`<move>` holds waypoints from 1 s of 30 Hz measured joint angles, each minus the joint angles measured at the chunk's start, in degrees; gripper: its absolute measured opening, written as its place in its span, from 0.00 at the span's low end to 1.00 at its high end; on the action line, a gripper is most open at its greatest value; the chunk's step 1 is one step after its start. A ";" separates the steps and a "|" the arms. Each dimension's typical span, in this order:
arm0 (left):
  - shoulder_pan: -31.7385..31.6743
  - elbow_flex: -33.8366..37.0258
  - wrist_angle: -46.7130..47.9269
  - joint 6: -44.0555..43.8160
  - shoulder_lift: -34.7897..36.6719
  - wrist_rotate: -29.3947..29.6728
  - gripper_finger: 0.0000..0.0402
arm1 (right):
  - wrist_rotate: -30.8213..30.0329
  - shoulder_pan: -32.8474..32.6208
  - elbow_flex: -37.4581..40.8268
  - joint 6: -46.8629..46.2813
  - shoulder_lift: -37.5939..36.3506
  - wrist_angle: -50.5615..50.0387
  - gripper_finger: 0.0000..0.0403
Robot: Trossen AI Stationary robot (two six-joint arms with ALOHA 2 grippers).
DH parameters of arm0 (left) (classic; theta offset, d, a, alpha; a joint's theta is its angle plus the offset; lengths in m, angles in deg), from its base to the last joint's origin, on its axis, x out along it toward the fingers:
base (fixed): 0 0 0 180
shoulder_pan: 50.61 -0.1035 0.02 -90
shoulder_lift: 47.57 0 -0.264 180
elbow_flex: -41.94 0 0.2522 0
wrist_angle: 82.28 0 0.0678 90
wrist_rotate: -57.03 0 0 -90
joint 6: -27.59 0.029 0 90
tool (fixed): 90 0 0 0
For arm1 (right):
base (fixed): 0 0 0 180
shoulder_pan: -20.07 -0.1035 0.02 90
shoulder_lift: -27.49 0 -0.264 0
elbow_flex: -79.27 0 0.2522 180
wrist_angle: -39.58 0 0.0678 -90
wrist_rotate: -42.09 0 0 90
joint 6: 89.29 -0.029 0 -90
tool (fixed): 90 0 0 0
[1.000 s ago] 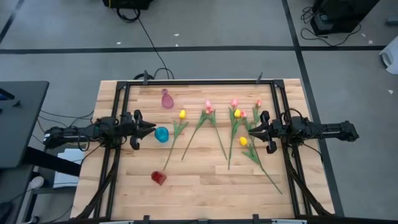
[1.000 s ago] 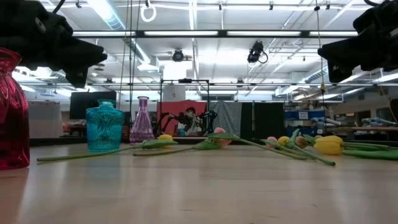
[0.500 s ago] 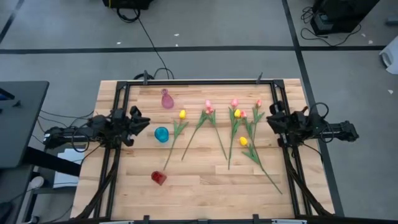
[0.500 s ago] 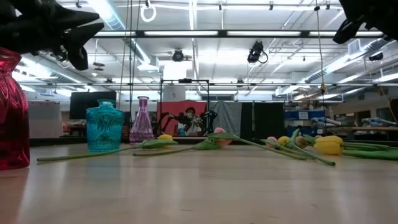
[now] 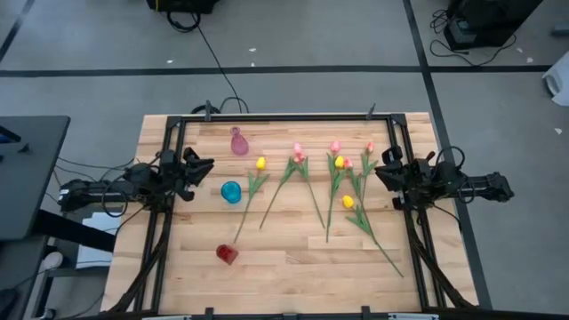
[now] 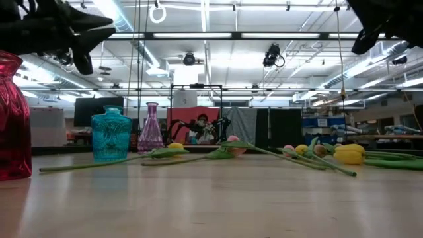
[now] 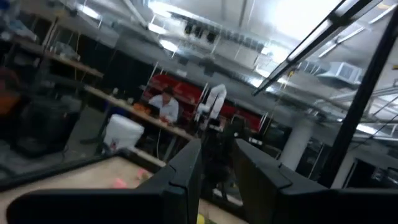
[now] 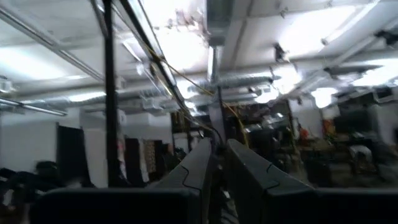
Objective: Sort flowers into vase by color
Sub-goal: Put the yellow flower into the purple flower vase
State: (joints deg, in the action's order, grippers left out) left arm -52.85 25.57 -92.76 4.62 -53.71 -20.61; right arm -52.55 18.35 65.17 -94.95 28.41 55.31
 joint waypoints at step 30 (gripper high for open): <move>0.00 -54.24 46.20 -16.62 -74.43 3.26 0.25 | -22.32 3.15 -16.03 11.74 32.44 -11.36 0.10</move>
State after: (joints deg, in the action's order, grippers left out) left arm -52.85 -28.66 -46.56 -12.00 -128.13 -17.34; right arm -74.87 21.50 49.15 -83.20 60.85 43.95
